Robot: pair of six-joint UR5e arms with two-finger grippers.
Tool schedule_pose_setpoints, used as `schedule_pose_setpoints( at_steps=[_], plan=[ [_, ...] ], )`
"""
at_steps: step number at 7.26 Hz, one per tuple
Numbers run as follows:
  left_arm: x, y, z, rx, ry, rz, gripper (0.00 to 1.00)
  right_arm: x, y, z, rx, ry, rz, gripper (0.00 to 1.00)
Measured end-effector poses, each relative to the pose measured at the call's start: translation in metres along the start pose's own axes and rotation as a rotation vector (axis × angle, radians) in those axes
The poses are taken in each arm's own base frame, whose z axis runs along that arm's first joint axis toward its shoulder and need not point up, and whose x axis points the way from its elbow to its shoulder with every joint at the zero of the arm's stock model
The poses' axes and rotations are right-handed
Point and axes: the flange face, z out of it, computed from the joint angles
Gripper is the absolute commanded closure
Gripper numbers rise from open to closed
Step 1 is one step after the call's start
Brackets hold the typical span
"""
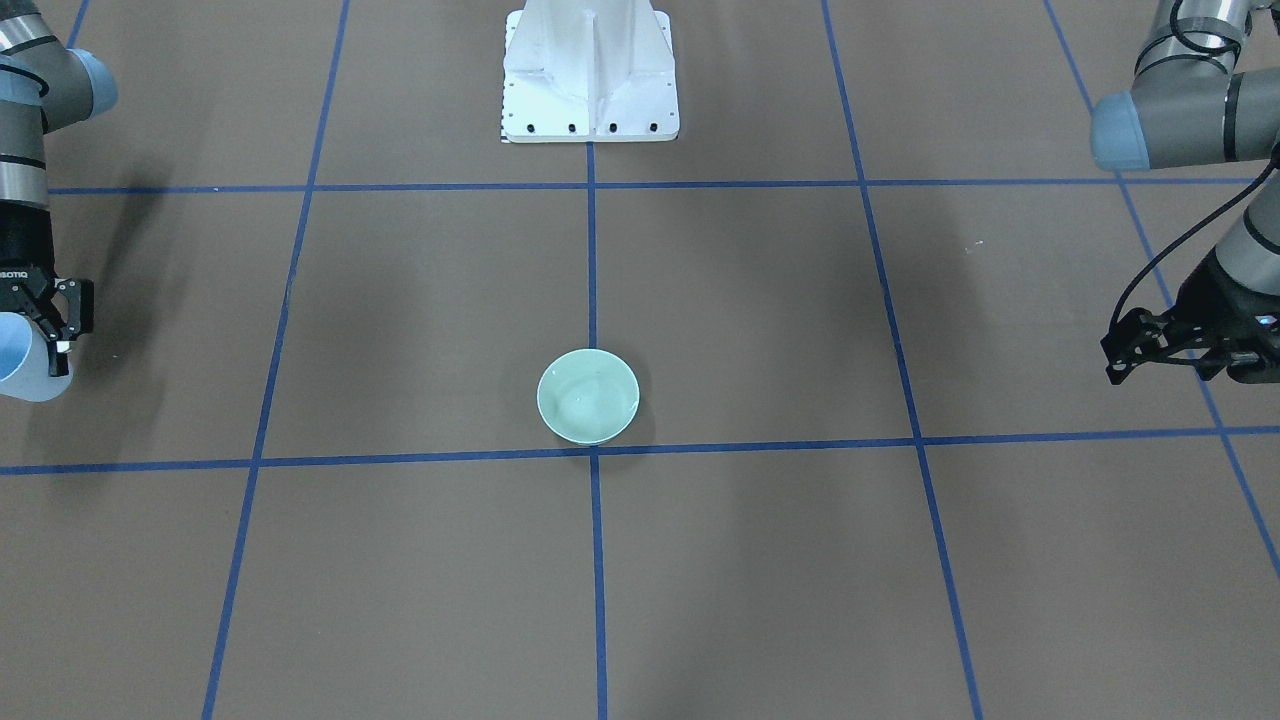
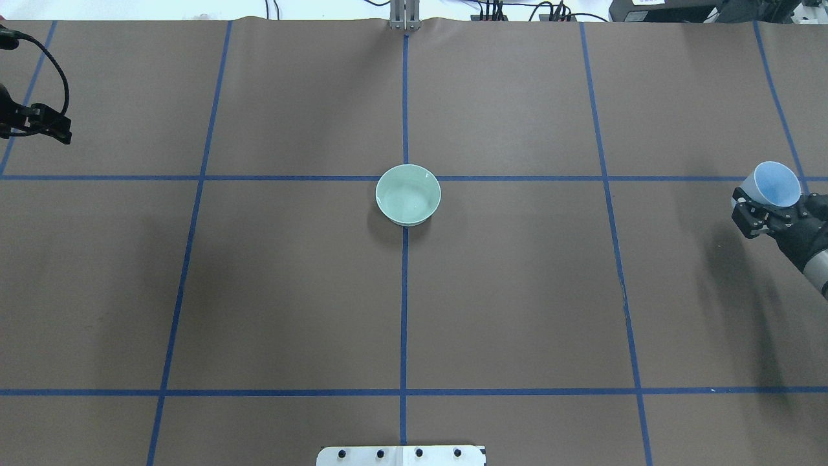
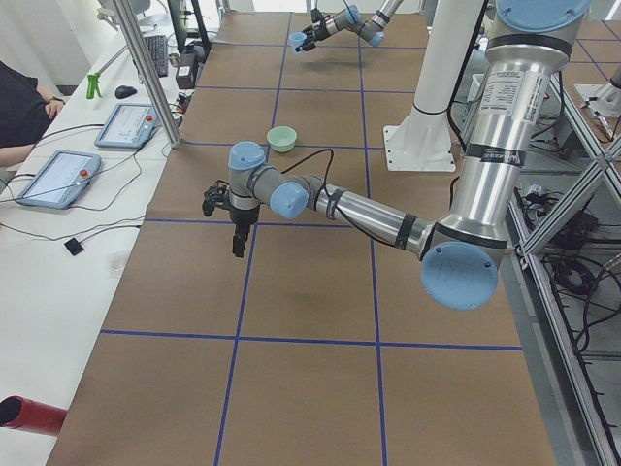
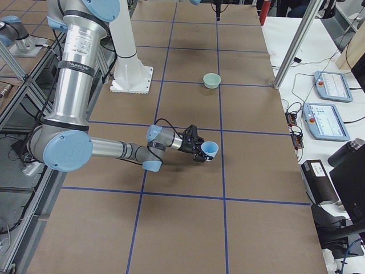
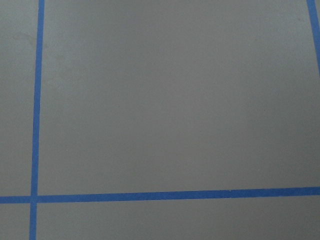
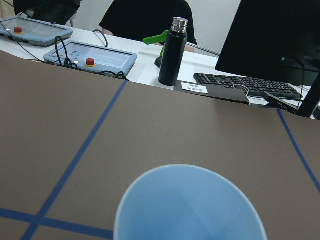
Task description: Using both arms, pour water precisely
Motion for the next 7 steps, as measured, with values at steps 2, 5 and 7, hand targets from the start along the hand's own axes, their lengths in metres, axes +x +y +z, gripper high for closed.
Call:
schedule_pose_setpoints(
  at_steps=[2,5,7],
  plan=[
    [0.001,0.0,-0.001,0.002,0.001,-0.003,0.01,0.016,0.001,0.001,0.004,0.018,-0.003,1.0],
    [0.004,-0.001,-0.003,0.006,0.004,0.0,0.01,0.028,0.001,0.01,-0.017,0.043,-0.013,1.0],
    [0.006,-0.003,-0.004,0.008,0.006,0.003,0.01,0.028,0.006,0.014,-0.047,0.046,-0.023,1.0]
  ],
)
